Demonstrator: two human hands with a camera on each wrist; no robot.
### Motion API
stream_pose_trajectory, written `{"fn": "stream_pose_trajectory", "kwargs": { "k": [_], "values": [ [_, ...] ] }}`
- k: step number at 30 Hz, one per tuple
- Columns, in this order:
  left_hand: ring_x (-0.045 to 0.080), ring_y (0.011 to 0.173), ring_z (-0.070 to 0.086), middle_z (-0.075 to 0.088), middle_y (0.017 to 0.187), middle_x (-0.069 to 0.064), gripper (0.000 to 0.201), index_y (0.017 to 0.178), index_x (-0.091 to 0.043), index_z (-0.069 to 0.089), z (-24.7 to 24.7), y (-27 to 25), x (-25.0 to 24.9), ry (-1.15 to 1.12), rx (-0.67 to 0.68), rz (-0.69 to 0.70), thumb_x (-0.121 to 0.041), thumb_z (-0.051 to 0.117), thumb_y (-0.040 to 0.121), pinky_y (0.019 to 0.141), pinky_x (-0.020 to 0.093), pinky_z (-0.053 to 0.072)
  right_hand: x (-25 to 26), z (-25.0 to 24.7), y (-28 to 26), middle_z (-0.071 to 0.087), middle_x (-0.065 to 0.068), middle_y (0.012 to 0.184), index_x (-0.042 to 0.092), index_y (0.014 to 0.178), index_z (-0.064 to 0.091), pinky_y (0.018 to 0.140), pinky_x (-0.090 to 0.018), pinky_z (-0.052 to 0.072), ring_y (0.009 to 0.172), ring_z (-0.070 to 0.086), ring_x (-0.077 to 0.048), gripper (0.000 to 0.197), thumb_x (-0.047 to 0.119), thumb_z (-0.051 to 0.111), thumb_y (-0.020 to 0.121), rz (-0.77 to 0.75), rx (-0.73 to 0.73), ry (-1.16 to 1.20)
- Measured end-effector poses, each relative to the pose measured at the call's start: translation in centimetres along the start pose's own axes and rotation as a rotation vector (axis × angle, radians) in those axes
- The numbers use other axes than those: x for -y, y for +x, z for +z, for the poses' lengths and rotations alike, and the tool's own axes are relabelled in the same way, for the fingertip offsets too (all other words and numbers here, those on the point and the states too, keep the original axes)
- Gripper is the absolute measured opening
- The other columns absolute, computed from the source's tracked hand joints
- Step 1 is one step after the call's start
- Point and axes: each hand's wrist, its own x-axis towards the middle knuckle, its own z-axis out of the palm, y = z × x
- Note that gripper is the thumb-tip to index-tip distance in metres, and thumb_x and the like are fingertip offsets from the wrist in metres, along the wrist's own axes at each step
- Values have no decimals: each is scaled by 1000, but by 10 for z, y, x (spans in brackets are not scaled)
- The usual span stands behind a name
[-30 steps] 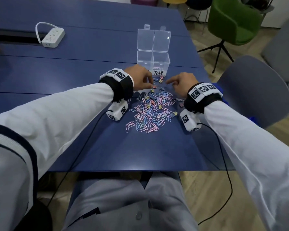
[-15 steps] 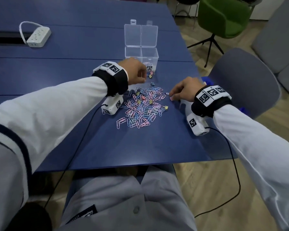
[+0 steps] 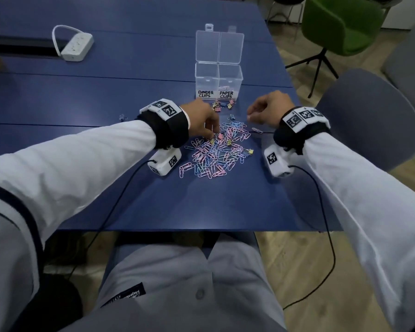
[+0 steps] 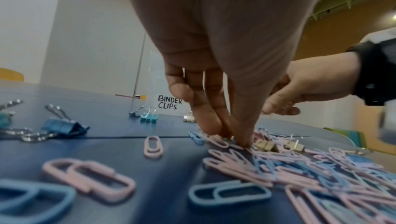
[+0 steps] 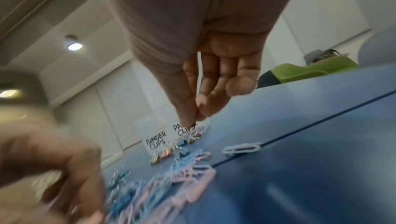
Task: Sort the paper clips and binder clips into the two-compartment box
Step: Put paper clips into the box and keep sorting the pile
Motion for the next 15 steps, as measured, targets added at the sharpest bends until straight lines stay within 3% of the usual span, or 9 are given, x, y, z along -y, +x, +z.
{"fn": "stream_pose_trajectory", "kwargs": {
  "k": [3,7,10,12,15],
  "values": [
    [11,74,60,69,84,-4,20,98,-22,73,-3,-1,2,-50,-27,-10,-29,75,79,74,25,48,7,6,16,69,-2,79,23,90,72,80,-26,55,59,60,-7,15,18,77,77,56,-46,96],
    [7,72,62,68,74,-11,18,89,-24,75,-16,-6,17,-192,-115,-81,-36,78,76,66,13,43,7,18,17,73,-4,90,25,96,72,69,-25,55,69,66,-15,22,12,75,78,78,27,140],
    [-3,59,60,66,59,-17,19,85,-22,75,-19,-6,36,-291,-155,-168,-37,79,74,57,4,42,2,14,5,74,-2,90,26,99,73,80,-24,54,83,67,-13,28,9,70,77,16,12,51],
    [-8,51,57,64,53,-21,19,84,-22,76,-18,-5,45,-348,-184,-196,-37,79,74,60,7,43,-1,6,-11,74,0,89,25,97,74,80,-20,49,84,66,-9,24,14,74,76,-23,23,0],
    [-10,48,57,67,61,-16,16,84,-20,75,-14,-2,50,-381,-213,-211,-33,79,75,61,9,47,-1,-3,-40,70,5,82,28,89,74,77,-22,47,79,63,-9,22,33,83,70,-54,152,-71]
  ]
}}
